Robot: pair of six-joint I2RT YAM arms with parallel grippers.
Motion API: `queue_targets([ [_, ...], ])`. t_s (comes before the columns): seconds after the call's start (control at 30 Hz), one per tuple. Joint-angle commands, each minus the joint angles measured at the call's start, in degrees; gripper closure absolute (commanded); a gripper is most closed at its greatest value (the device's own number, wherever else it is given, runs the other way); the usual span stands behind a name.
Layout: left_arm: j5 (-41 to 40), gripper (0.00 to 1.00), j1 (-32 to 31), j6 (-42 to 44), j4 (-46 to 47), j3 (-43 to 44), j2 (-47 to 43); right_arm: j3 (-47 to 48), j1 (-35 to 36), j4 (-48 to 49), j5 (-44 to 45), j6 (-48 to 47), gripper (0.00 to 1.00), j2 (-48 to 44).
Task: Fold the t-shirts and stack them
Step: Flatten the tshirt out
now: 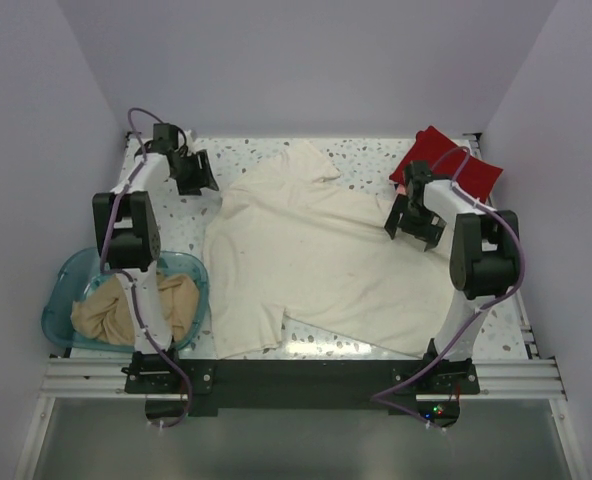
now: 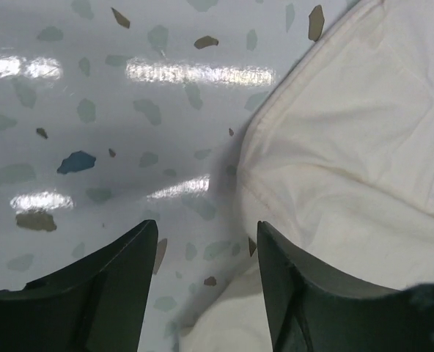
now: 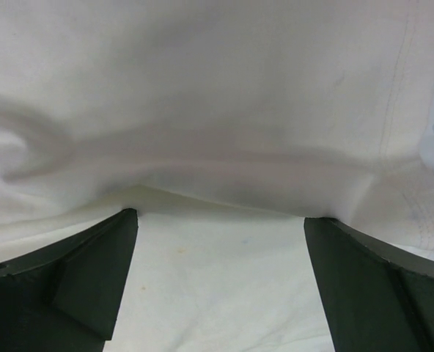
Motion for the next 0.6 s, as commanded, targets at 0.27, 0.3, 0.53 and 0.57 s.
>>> queue_targets([
  [0.27, -13.2, 0.31, -7.3, -2.4, 9.4, -22.8, -29.1, 0.8, 3.9, -0.4, -4.3, -7.4, 0.02, -10.4],
  [0.3, -11.9, 0.30, -8.4, -2.7, 9.9, -26.0, -30.0, 0.0, 5.7, 0.0, -5.3, -7.1, 0.02, -11.3],
  [0.53, -5.1, 0.30, -11.3, -6.1, 13.1, -35.9, -30.5, -7.3, 13.4, 2.8, -9.9, 0.9, 0.02, -14.2],
  [0.57, -4.4, 0.29, -11.1, -6.3, 13.9, -36.8, -30.2, -9.2, 13.6, 3.6, -10.3, 1.4, 0.02, -14.4],
])
